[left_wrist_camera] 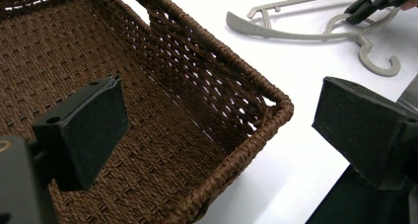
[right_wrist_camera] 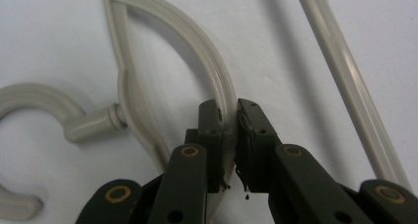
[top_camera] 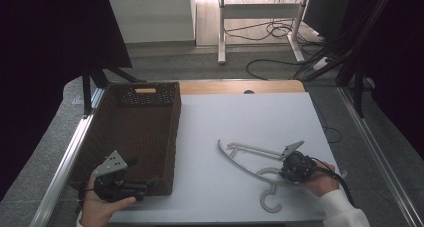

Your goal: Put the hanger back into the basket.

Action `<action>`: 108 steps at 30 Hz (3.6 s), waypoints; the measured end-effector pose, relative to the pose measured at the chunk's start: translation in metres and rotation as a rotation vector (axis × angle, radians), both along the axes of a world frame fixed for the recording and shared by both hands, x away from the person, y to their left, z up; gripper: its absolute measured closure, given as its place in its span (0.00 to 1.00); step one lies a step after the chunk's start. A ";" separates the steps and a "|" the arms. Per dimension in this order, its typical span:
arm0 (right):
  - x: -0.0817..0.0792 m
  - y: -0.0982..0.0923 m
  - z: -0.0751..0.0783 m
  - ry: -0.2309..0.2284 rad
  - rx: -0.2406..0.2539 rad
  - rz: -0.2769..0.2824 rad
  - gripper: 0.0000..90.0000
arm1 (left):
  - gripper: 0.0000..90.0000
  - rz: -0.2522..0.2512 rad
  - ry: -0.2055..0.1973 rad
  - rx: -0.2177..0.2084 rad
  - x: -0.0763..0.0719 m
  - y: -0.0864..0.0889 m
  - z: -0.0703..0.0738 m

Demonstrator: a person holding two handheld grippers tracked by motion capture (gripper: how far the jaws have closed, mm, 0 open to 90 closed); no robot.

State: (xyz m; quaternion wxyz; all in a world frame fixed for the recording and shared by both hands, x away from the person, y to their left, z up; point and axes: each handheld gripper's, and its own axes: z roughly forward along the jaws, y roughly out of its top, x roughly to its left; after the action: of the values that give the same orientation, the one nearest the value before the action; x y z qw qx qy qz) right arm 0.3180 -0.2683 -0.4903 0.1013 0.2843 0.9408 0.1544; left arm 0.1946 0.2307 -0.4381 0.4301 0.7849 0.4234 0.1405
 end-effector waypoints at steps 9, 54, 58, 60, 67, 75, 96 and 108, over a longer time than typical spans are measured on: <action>0.000 -0.006 0.013 -0.025 0.036 0.023 0.90 | 0.07 0.005 -0.001 -0.007 0.000 0.002 0.000; 0.049 0.048 0.100 0.222 0.332 0.146 0.90 | 0.17 -0.128 -0.121 -0.026 0.025 -0.036 0.047; 0.051 0.050 0.101 0.251 0.328 0.156 0.90 | 0.20 -0.172 -0.146 0.019 0.042 -0.057 0.058; 0.053 0.051 0.102 0.265 0.328 0.157 0.90 | 0.21 -0.192 -0.159 0.031 0.047 -0.065 0.063; 0.059 0.052 0.105 0.304 0.338 0.164 0.90 | 0.24 -0.245 -0.176 0.091 0.067 -0.089 0.068; 0.067 0.058 0.105 0.366 0.339 0.178 0.90 | 0.27 -0.321 -0.179 0.124 0.091 -0.110 0.067; 0.080 0.063 0.116 0.527 0.357 0.206 0.90 | 0.50 -0.543 -0.237 0.345 0.106 -0.159 0.051; 0.087 0.067 0.114 0.568 0.332 0.193 0.89 | 0.84 -0.633 -0.215 0.338 0.108 -0.161 0.048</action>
State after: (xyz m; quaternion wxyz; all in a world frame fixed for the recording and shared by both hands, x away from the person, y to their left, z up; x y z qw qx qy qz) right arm 0.4045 -0.2016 -0.3761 -0.2275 0.2385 0.9160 0.2289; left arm 0.3027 0.0698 -0.3899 0.3586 0.9176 0.0830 0.1500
